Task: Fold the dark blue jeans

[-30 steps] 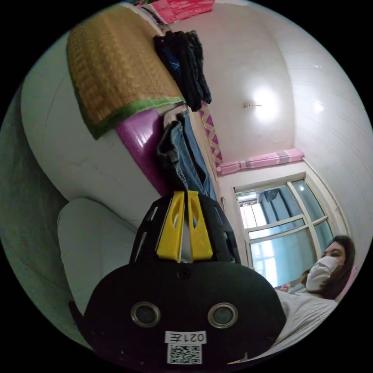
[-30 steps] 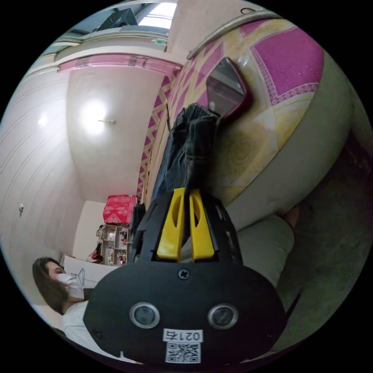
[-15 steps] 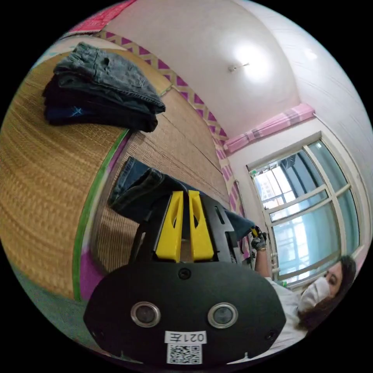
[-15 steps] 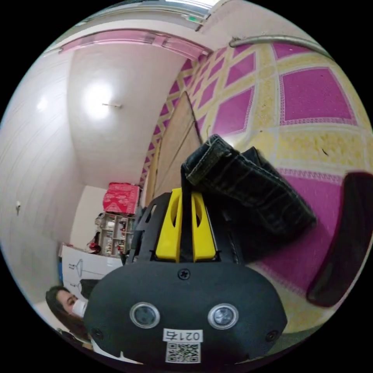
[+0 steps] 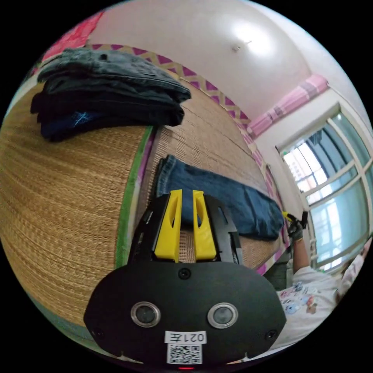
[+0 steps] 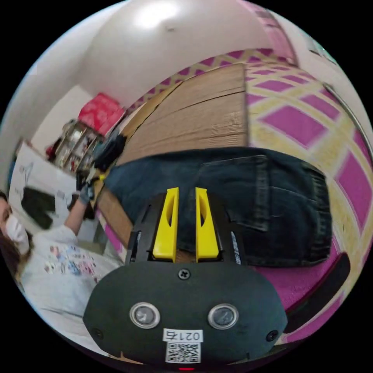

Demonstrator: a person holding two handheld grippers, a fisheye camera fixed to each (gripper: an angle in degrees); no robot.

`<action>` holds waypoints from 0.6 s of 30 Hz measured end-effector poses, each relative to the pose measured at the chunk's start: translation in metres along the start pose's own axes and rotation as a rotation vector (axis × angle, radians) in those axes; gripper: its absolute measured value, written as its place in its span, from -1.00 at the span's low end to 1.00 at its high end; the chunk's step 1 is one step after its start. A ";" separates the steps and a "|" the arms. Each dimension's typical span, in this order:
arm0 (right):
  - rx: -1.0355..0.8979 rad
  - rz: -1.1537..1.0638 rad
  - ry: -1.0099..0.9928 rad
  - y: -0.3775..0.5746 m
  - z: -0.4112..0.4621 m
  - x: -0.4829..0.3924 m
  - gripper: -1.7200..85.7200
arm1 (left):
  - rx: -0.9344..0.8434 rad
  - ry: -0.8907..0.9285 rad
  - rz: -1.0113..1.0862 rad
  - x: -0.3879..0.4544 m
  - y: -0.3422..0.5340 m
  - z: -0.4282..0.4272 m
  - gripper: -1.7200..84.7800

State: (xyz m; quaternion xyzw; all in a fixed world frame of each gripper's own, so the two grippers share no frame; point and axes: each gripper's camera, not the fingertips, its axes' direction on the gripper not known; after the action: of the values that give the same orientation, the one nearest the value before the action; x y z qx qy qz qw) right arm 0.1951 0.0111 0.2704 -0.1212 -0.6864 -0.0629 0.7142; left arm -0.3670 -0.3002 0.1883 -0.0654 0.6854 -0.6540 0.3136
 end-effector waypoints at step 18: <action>-0.174 -0.480 0.213 0.109 0.117 -0.164 -0.93 | -0.063 -0.074 0.040 -0.014 0.006 0.103 -0.98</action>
State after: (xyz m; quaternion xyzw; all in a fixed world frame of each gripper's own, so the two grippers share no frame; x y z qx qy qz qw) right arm 0.1015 0.1335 0.1014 -0.0084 -0.6087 -0.3014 0.7338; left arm -0.3004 -0.3806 0.1928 -0.0857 0.6948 -0.6226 0.3496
